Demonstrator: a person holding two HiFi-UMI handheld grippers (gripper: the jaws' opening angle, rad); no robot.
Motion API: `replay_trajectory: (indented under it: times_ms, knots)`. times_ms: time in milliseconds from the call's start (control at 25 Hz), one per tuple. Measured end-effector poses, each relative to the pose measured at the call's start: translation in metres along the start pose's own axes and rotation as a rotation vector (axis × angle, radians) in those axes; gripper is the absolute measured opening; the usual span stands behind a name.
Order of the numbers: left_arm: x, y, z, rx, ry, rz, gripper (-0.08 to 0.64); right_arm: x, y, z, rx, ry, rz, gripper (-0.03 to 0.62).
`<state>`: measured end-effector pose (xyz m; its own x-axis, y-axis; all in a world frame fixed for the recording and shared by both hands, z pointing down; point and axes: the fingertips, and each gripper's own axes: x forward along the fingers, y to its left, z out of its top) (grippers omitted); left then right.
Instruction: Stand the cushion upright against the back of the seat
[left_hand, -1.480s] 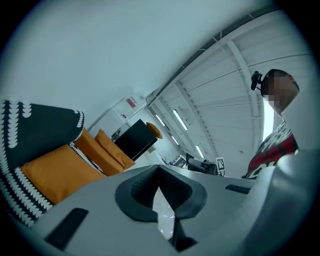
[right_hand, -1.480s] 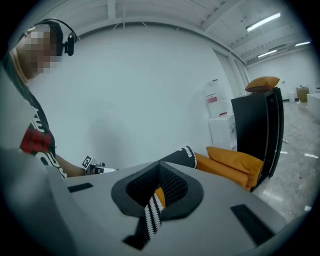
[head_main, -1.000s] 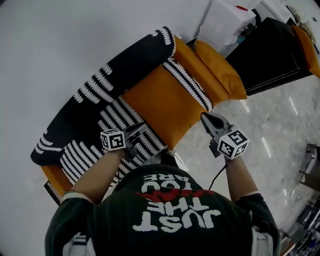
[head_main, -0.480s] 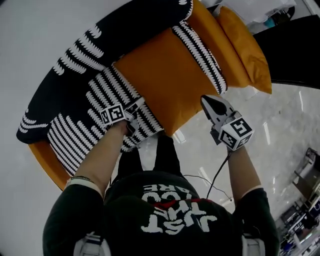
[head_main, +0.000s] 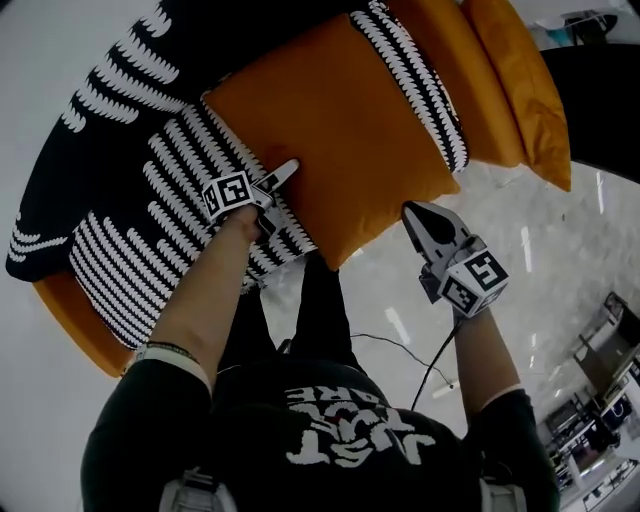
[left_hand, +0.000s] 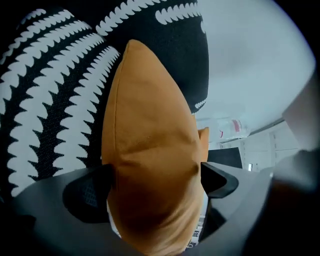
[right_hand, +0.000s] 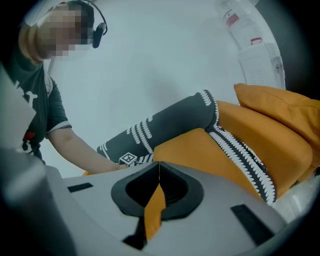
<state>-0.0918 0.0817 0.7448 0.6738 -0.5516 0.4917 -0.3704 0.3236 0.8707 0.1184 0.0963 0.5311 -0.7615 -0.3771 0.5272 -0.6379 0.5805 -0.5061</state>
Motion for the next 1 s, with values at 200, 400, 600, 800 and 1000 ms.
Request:
replay_trajectory:
  times_ms: [200,400,600,800,1000]
  knots:
    - [0.114,0.039,-0.043,-0.001,0.04,0.012,0.555,-0.018,-0.09,-0.066,0.026,0.028,-0.008,0.025]
    - [0.106,0.05,-0.018,0.011,0.049,0.017,0.554,-0.003,-0.073,-0.07,0.035,0.054,-0.019,0.025]
    - [0.062,0.008,0.016,0.047,0.128,-0.011,0.376,0.0,-0.029,-0.035,0.059,0.066,-0.012,0.025]
    - [0.049,-0.026,0.022,0.101,0.07,-0.13,0.173,-0.003,-0.02,-0.037,0.059,0.067,-0.024,0.025]
    - [0.039,-0.078,0.013,0.191,-0.037,-0.277,0.089,-0.026,-0.012,-0.044,0.026,0.035,-0.054,0.025]
